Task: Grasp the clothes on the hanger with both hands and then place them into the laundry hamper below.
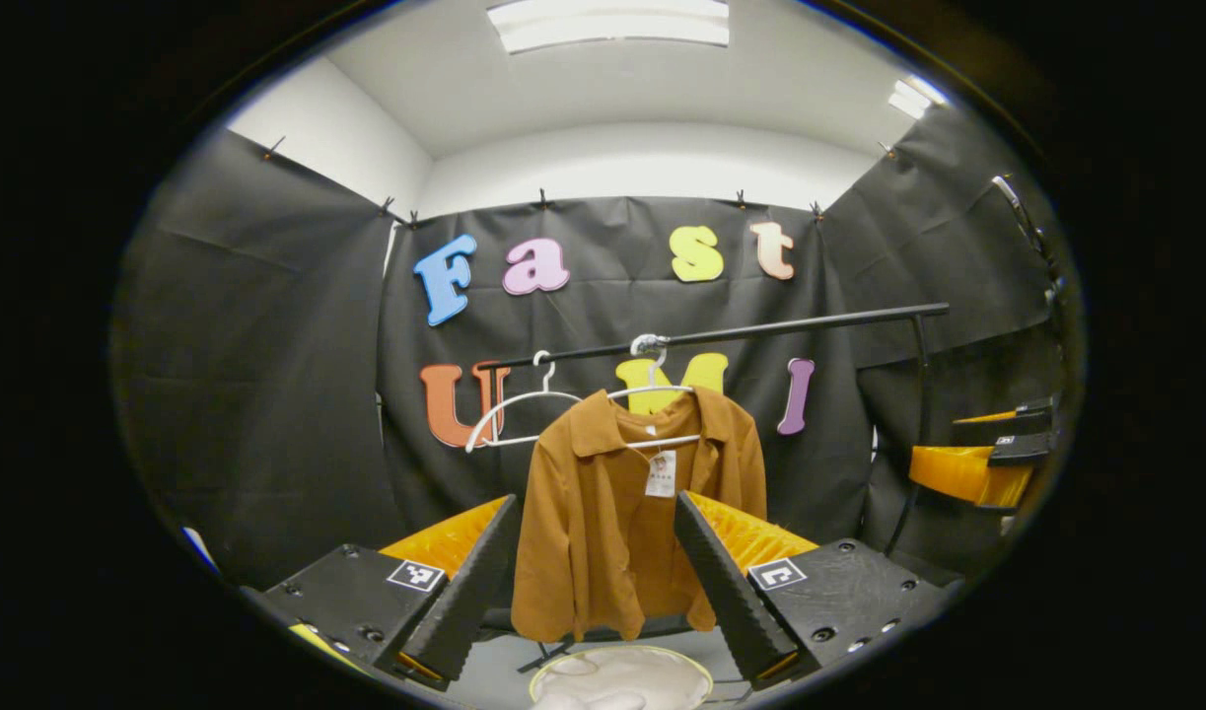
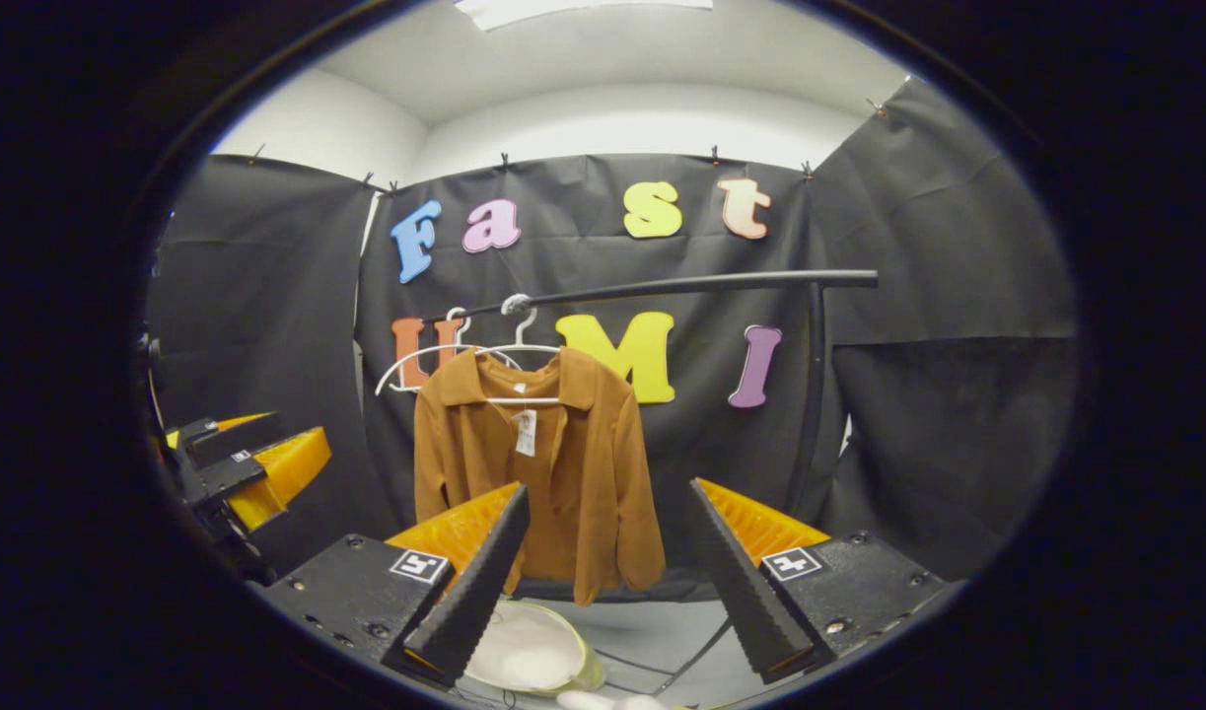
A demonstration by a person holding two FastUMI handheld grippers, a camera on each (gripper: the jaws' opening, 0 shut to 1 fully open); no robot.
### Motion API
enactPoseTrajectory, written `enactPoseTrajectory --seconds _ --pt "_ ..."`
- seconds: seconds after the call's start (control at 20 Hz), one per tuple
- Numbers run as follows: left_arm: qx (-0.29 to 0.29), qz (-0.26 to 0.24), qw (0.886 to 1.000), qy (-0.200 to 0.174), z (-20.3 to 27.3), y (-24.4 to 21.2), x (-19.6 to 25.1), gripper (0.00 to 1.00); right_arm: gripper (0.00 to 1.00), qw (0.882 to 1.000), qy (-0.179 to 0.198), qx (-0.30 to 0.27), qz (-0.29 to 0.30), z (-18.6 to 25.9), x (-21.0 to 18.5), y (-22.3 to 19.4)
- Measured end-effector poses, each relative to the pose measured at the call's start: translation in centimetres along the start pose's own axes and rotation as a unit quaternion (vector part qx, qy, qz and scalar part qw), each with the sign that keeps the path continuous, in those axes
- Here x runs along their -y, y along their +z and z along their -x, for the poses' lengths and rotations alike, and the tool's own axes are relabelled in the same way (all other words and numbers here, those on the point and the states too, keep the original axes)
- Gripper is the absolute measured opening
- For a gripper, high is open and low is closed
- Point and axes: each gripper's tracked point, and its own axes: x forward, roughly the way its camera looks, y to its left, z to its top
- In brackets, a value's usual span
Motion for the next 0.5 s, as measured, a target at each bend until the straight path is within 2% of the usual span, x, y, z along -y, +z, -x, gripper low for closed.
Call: enactPoseTrajectory --seconds 0.05,0.15,0.2,0.25,0.3,0.35,0.5 --pt "-0.002 -0.003 1.000 0.001 -1.2 -0.6 0.4 0.97 1.00 1.000 0.005 0.001 -0.002 -1.4 0.0 -0.1" --pt "-0.006 -0.009 1.000 -0.004 -4.0 -2.0 1.3 0.97 1.00 1.000 0.019 0.001 -0.008 -4.5 -0.2 -0.1" --pt "-0.011 -0.009 1.000 -0.009 -5.6 -3.0 1.8 1.00 1.00 1.000 0.025 0.001 -0.012 -6.1 -0.4 -0.2" --pt "-0.017 -0.006 1.000 -0.010 -7.0 -3.8 2.2 0.96 1.00 0.999 0.033 0.003 -0.015 -8.0 -0.7 -0.2" --pt "-0.021 0.000 1.000 -0.008 -8.5 -4.6 2.3 1.00 1.00 0.999 0.045 0.002 -0.018 -9.6 -1.1 -0.2" --pt "-0.019 0.009 1.000 -0.016 -9.8 -5.1 2.8 0.95 1.00 0.998 0.058 -0.002 -0.020 -11.3 -1.5 -0.4" --pt "-0.006 0.020 1.000 -0.015 -13.8 -5.8 3.1 0.99 1.00 0.997 0.078 -0.018 -0.019 -16.2 -2.1 -1.3"
